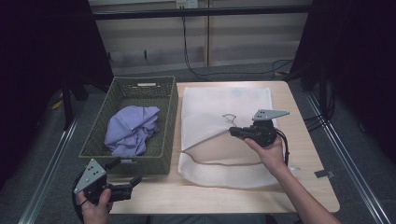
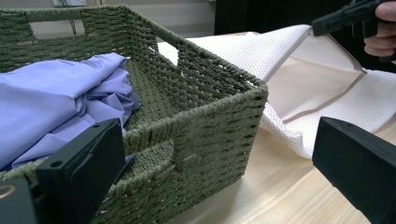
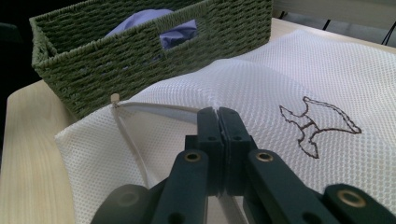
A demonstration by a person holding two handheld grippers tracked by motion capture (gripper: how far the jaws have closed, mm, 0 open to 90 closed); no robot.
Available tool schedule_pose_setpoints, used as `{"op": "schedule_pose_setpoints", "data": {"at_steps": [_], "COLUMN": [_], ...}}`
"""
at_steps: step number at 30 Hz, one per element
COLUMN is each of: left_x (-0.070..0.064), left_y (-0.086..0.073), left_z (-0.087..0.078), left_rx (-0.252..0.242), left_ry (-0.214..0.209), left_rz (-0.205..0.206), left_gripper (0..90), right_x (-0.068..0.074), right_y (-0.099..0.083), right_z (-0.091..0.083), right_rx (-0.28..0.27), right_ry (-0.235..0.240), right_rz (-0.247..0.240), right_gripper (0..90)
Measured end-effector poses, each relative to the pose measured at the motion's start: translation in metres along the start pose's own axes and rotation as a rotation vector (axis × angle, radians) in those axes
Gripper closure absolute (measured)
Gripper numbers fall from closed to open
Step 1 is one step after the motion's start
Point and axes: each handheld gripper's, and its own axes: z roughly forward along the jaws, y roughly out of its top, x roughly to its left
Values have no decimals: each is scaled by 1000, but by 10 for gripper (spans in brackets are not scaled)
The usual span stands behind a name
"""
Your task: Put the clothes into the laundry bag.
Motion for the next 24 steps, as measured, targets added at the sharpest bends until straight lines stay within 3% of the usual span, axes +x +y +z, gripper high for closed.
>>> {"op": "schedule_pose_setpoints", "data": {"at_steps": [15, 24], "left_x": [1, -2], "left_y": [0, 0], "left_z": [0, 0], "left_rx": [-5, -1], "left_ry": [1, -4], "left_rz": [-7, 20], "left_gripper": [25, 24], "right_x": [-1, -2], "right_y": [13, 21], "right_z": [-4, -5], "right_rx": [-50, -70], "right_ry": [-14, -22], "right_rz": [4, 1], "right_gripper": [892, 892]}}
